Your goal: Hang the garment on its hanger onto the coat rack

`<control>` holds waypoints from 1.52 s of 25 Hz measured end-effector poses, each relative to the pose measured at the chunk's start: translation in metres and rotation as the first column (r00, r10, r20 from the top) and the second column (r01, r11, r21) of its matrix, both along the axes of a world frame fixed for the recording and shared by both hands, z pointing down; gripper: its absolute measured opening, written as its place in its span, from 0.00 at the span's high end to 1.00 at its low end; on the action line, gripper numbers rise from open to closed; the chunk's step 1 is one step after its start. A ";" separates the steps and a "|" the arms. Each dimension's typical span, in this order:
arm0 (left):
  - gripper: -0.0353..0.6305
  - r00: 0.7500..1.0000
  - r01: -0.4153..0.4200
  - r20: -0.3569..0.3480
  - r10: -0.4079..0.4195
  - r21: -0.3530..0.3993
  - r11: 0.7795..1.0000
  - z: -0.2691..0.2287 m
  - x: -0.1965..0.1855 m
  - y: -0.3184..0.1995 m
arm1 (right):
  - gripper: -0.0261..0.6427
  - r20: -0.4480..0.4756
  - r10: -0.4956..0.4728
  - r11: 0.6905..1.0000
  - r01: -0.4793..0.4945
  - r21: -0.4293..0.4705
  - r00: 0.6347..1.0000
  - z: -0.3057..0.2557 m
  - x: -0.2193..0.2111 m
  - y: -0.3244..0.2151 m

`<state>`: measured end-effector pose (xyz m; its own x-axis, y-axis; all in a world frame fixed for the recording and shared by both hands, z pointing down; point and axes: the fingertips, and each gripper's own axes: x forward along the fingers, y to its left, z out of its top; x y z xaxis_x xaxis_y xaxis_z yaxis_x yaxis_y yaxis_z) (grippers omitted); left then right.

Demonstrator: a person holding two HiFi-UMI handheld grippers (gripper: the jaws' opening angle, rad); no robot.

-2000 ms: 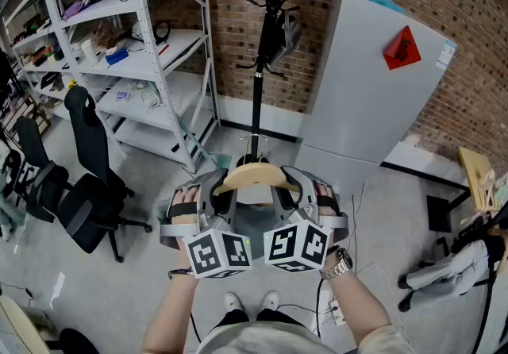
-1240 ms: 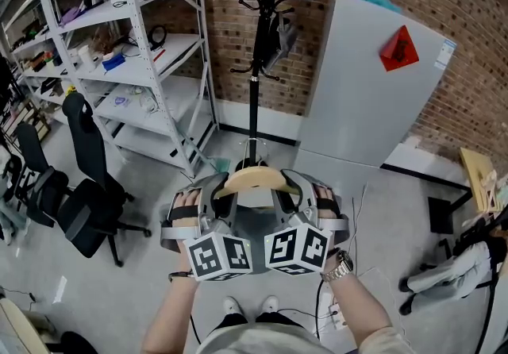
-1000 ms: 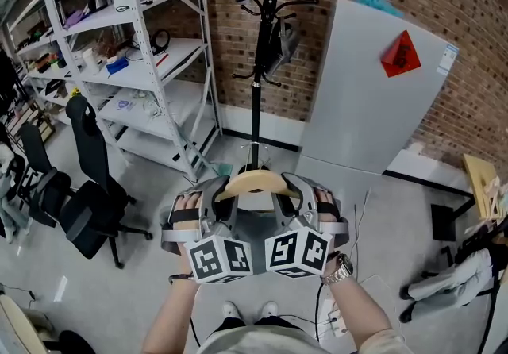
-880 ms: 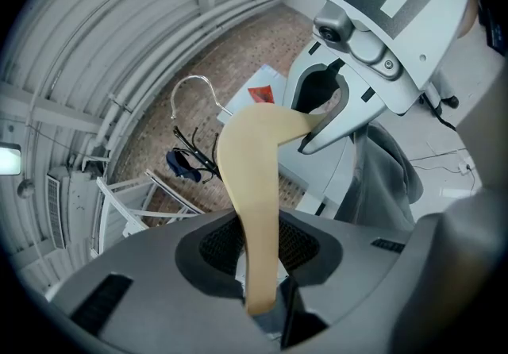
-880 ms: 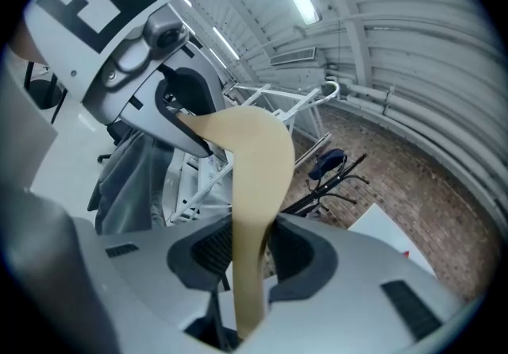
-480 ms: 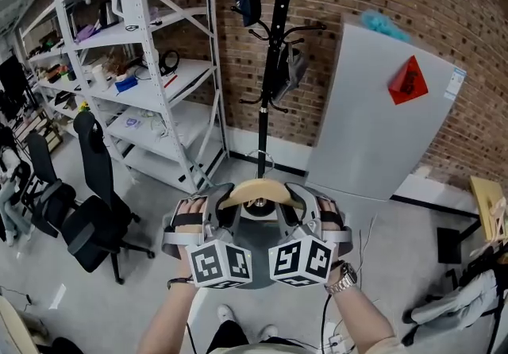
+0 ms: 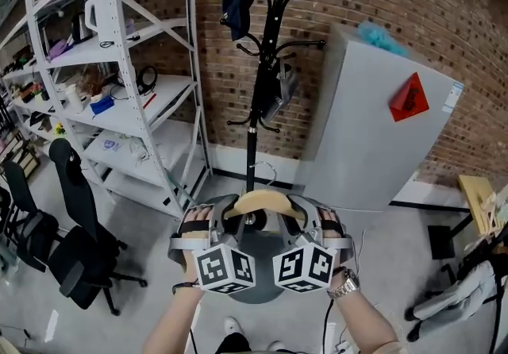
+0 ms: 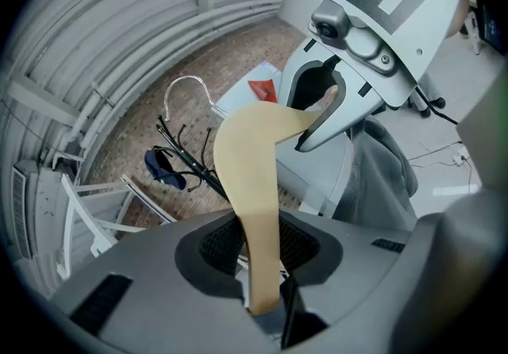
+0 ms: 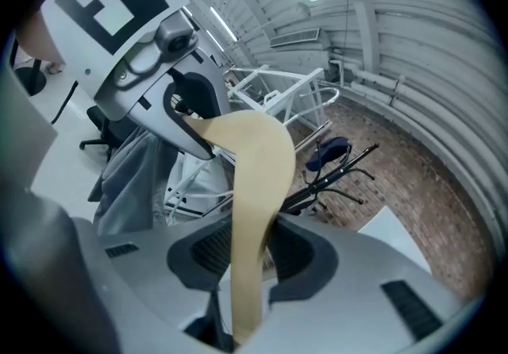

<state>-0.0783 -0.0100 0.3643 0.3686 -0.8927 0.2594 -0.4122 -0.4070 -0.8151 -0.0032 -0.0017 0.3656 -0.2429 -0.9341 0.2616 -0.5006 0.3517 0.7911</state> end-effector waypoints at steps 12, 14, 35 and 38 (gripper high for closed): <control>0.80 0.988 -0.156 0.001 0.156 0.069 0.985 -0.036 0.001 -0.060 | 0.79 -0.008 0.163 0.985 -0.162 0.057 0.987 -0.034 -0.001 -0.051; 0.80 0.985 -0.171 0.005 0.171 0.078 0.982 -0.039 -0.001 -0.064 | 0.79 -0.009 0.177 0.982 -0.176 0.067 0.984 -0.037 -0.003 -0.054; 0.80 0.994 -0.107 0.035 0.106 0.019 0.994 -0.028 0.030 -0.171 | 0.79 0.006 0.094 0.995 -0.094 0.030 0.996 -0.027 0.030 -0.170; 0.80 0.997 -0.061 0.047 0.060 0.014 0.998 -0.026 0.038 -0.195 | 0.79 0.010 0.050 0.998 -0.050 0.022 0.999 -0.024 0.037 -0.196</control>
